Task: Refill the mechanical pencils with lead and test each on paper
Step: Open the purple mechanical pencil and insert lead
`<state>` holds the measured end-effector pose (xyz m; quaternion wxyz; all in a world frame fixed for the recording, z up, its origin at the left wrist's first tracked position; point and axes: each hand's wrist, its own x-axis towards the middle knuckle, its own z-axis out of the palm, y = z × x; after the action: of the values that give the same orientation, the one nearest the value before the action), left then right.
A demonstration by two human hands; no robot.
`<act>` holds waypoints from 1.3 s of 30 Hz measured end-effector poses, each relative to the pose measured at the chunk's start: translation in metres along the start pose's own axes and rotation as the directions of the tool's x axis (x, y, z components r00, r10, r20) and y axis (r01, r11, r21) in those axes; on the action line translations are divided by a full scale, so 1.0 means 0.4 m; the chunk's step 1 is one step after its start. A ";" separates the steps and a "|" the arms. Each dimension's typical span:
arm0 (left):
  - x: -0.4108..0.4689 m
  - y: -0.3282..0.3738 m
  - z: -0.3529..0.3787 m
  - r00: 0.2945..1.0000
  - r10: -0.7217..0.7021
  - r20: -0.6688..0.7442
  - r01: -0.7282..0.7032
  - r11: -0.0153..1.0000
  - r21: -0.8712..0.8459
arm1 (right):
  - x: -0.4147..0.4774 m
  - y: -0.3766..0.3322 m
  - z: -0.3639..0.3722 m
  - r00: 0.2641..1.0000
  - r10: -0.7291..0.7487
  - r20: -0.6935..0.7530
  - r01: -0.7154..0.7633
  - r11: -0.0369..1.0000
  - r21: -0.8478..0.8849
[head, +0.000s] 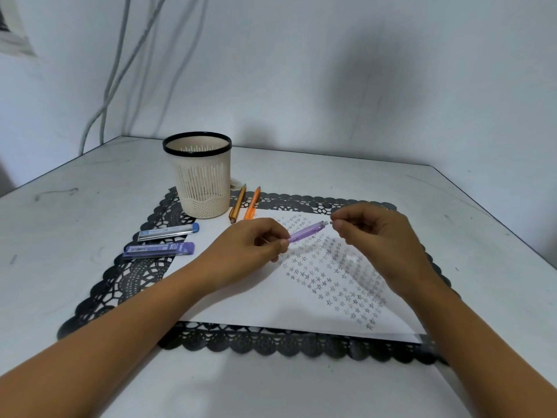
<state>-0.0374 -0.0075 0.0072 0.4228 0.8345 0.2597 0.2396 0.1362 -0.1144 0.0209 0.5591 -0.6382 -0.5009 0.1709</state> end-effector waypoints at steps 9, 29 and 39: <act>0.000 0.001 0.000 1.000 0.010 0.006 -0.010 1.000 0.002 | -0.003 -0.005 0.003 1.000 0.001 0.001 0.000 0.999 -0.052; -0.005 -0.002 0.001 0.997 0.060 -0.037 -0.056 0.992 0.111 | -0.007 -0.008 0.020 0.997 0.077 0.024 -0.079 0.992 0.100; -0.003 0.000 0.005 0.997 0.046 -0.056 -0.043 0.998 0.044 | -0.017 -0.005 0.034 0.997 0.075 0.025 -0.079 0.978 0.195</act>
<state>-0.0370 -0.0092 0.0058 0.3916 0.8418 0.2581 0.2672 0.1216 -0.1130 0.0161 0.6077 -0.5974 -0.4615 0.2466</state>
